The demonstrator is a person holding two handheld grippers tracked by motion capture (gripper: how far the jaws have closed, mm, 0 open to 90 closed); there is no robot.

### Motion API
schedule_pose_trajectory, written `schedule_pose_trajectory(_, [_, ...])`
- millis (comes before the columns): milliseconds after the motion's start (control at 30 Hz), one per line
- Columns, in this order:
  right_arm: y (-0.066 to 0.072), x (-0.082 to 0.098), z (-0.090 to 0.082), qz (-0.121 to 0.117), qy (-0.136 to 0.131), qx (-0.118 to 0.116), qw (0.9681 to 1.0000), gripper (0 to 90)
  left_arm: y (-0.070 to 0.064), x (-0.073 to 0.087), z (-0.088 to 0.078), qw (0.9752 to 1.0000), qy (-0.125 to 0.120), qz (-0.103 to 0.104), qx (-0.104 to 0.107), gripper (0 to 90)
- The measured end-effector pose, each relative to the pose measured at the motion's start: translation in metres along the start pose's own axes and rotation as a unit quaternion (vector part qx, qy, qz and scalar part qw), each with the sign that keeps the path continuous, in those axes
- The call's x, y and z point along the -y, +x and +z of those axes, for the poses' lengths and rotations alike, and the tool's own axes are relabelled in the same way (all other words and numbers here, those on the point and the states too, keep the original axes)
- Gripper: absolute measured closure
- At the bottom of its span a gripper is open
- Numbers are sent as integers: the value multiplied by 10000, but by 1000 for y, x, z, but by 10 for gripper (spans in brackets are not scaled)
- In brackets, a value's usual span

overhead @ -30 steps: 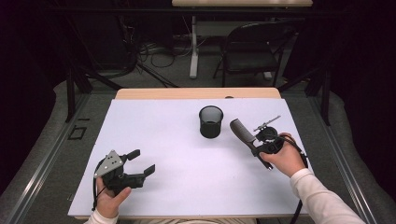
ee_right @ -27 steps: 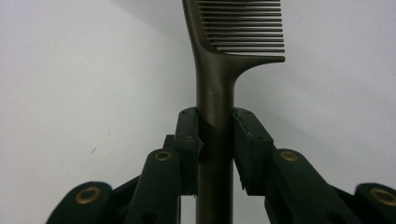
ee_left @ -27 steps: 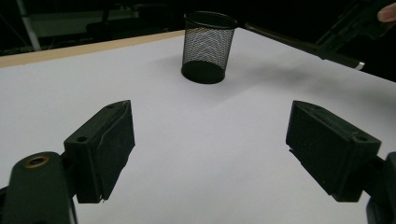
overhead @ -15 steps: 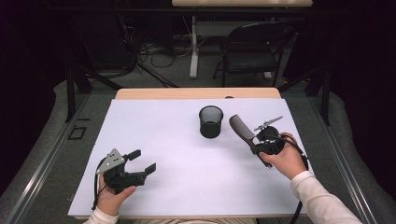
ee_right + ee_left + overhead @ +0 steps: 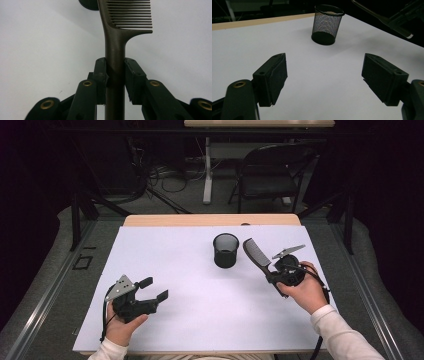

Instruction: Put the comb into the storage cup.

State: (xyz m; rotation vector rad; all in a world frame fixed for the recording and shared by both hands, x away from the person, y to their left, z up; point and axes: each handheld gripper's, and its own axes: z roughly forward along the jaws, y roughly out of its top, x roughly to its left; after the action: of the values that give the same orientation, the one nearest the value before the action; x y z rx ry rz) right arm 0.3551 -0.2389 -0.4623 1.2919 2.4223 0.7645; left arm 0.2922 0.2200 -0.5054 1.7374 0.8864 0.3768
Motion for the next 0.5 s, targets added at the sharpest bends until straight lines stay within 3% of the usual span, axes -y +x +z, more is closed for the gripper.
schedule_pose_trajectory(267, [11, -4, -8, -59, -354, -87, 9993, 728, -3, -14, 11, 9998, 150, 18, 106, 202])
schedule_pose_trajectory(500, [20, -9, -11, -147, -540, -178, 9983, 728, -7, -31, 21, 9996, 105, 94, 234, 234])
